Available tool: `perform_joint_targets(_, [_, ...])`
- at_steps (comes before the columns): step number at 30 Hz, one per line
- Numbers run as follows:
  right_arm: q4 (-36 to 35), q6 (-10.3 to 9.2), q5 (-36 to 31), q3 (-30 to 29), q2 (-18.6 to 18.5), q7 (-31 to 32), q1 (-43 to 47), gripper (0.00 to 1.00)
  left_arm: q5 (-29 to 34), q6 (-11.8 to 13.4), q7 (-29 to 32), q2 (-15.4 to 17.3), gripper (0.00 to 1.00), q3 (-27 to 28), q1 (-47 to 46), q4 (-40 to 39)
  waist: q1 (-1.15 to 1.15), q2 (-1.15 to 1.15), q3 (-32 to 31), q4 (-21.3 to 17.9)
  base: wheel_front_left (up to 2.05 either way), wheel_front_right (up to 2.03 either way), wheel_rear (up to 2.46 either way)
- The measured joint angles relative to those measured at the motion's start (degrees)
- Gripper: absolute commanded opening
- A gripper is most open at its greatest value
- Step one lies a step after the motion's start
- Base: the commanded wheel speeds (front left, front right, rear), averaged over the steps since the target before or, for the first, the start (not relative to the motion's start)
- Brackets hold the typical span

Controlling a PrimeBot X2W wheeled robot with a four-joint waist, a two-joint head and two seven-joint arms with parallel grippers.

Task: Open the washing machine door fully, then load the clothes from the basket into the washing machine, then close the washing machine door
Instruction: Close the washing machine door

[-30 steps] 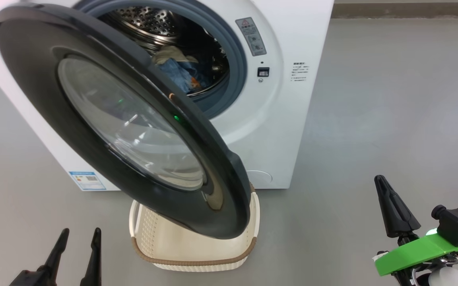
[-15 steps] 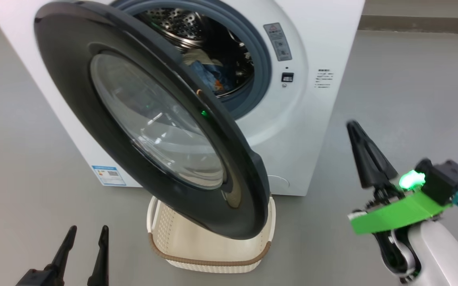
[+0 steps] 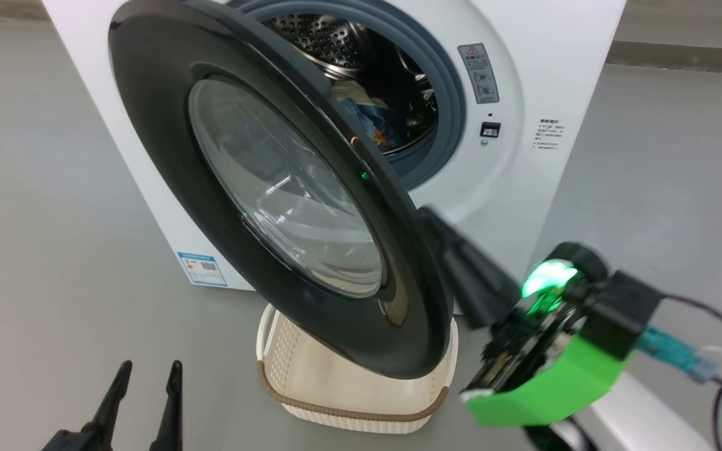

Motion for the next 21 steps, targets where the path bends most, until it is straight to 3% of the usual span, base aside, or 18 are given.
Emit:
perform_joint_targets(9, [6.58,0.01,2.76,8.18,0.34,0.01,2.52,0.0,0.0,0.0,0.0,-0.55,1.0,-0.12,-0.02,-0.41,0.0,0.0,1.1,1.16,0.0,0.0,0.0])
perform_joint_targets(21, [17.51,0.04,5.61,11.36,-0.51,0.02,5.32,0.0,-0.01,0.0,0.0,-0.78,1.0,-0.12,-0.05,-0.44,0.0,0.0,2.28,1.34,0.0,0.0,0.0])
